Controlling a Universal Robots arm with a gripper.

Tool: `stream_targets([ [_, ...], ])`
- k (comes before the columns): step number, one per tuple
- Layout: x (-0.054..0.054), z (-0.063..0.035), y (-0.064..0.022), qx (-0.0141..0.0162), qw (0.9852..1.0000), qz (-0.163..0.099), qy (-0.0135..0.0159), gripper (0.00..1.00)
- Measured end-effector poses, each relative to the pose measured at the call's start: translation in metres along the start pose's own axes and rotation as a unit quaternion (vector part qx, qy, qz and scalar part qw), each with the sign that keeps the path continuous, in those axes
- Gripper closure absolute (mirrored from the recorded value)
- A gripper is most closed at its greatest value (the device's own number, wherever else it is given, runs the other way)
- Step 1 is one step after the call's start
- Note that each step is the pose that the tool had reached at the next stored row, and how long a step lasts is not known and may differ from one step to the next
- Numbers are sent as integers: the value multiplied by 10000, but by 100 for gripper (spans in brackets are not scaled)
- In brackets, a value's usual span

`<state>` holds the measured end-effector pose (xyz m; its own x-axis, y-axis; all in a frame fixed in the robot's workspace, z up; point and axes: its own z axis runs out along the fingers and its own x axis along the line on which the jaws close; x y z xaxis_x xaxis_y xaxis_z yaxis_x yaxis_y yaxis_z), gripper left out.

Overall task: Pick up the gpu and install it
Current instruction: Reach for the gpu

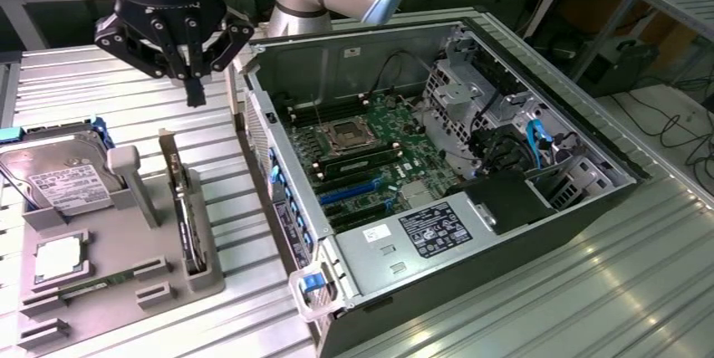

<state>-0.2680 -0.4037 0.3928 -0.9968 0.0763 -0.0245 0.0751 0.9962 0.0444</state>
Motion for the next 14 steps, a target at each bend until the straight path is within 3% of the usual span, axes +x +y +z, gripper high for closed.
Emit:
stream_targets([
  [14,148,-3,-18,0,10000,-1,0,89],
])
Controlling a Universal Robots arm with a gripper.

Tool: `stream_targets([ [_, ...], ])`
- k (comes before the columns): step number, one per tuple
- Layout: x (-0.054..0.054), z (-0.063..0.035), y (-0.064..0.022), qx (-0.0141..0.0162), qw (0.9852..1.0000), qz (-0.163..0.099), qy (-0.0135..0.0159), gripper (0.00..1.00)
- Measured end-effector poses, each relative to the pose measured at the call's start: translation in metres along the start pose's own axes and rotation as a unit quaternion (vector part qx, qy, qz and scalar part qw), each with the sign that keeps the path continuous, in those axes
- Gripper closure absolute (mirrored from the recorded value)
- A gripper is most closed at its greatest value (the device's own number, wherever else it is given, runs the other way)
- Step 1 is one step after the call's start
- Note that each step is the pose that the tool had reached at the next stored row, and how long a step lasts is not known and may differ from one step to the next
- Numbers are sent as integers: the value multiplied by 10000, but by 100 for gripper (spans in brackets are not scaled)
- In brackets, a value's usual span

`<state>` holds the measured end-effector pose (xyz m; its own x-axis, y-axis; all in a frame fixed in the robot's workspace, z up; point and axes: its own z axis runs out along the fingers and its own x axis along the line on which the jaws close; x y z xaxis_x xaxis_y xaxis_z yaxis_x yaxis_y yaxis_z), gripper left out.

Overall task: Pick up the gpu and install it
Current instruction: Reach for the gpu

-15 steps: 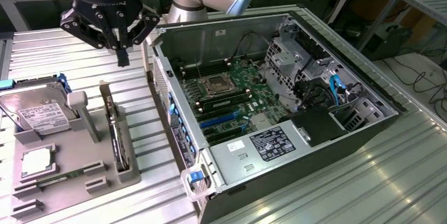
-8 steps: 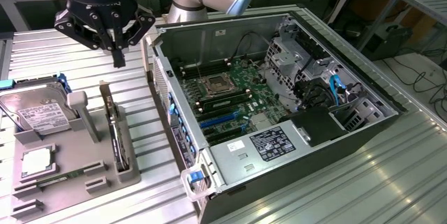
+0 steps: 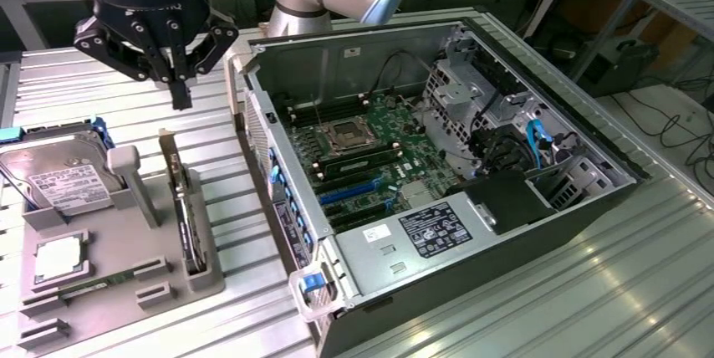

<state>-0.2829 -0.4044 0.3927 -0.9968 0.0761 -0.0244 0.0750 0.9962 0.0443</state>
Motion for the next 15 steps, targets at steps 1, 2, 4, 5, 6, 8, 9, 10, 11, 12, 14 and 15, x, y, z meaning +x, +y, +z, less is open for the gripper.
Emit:
stream_targets([
  [1,11,0,-1,0,10000,0,0,89],
  [2,23,0,-3,0,10000,0,0,89],
  [4,47,-1,-5,0,10000,0,0,89],
  [5,58,-1,-7,-1,10000,0,-1,89],
  [6,69,-2,-8,0,10000,0,0,89],
  [8,98,-2,-11,0,10000,0,0,89],
  [9,113,-3,-13,0,10000,1,0,89],
  [10,124,-3,-14,0,10000,1,0,89],
  [11,137,-3,-16,0,10000,1,0,89],
  [12,150,-3,-18,0,10000,0,0,89],
  [14,175,-4,-21,0,10000,1,0,89],
  [15,189,-4,-24,0,10000,0,0,89],
])
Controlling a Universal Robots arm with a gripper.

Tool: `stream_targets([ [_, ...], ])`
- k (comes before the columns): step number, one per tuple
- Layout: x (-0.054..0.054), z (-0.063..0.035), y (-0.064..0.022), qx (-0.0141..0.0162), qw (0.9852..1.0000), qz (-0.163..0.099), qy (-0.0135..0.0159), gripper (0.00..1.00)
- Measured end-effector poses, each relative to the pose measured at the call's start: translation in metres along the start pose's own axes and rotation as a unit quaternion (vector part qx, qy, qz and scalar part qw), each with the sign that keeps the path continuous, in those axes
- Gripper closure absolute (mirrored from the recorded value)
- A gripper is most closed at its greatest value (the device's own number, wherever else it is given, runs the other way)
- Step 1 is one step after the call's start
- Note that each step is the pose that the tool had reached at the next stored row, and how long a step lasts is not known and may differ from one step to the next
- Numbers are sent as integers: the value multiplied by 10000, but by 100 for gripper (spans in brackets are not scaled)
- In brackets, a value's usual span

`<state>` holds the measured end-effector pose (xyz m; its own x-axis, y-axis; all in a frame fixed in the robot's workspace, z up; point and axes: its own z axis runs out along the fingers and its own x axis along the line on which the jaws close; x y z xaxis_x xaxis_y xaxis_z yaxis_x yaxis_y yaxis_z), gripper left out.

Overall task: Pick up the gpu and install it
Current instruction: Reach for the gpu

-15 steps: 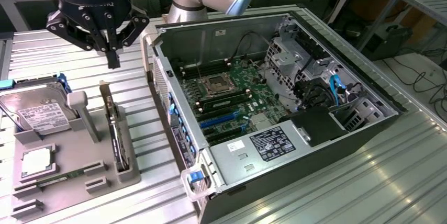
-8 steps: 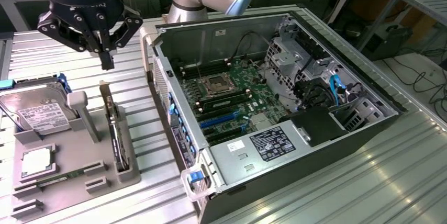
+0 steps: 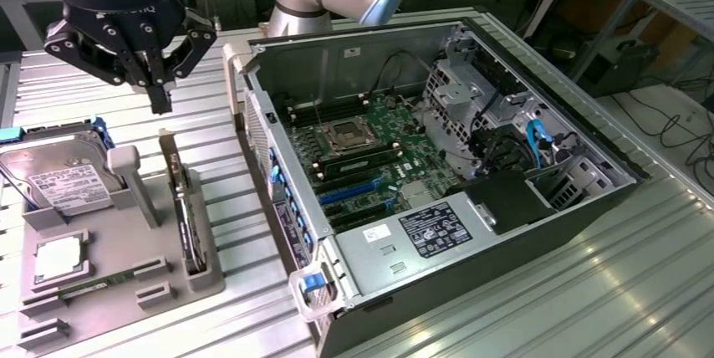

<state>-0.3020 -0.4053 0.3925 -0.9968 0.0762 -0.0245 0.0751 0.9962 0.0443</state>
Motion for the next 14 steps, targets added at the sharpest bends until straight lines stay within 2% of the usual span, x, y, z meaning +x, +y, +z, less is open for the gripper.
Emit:
stream_targets([
  [14,183,-5,-23,0,10000,0,0,89],
])
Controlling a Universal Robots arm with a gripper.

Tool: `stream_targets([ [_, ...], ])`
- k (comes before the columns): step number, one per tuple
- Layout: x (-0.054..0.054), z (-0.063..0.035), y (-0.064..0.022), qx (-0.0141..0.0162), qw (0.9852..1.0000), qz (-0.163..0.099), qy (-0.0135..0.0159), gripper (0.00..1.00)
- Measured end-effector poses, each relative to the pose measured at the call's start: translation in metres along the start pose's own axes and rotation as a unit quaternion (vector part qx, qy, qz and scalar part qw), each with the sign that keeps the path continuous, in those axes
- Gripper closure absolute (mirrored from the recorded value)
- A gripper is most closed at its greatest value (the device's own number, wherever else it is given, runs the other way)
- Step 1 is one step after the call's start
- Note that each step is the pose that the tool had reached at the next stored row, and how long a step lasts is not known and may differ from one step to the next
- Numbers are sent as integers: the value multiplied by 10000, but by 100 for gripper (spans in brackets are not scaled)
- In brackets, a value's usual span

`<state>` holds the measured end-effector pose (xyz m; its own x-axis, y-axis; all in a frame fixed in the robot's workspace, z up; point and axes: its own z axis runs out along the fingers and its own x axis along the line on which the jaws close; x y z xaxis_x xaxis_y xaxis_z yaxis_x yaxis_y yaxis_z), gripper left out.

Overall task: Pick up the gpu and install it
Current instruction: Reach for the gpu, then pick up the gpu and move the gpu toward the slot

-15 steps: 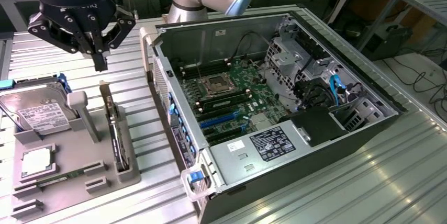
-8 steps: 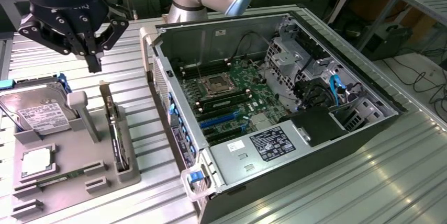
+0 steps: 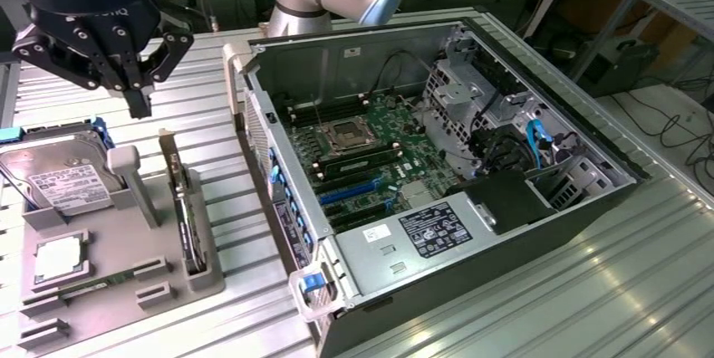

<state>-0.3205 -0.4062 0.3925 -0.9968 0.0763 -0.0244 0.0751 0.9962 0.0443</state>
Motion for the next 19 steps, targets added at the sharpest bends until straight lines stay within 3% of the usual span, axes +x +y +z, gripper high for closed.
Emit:
stream_targets([
  [9,32,-6,-130,-4,10000,-2,0,89],
  [19,32,-6,-140,-6,10000,-2,0,89],
])
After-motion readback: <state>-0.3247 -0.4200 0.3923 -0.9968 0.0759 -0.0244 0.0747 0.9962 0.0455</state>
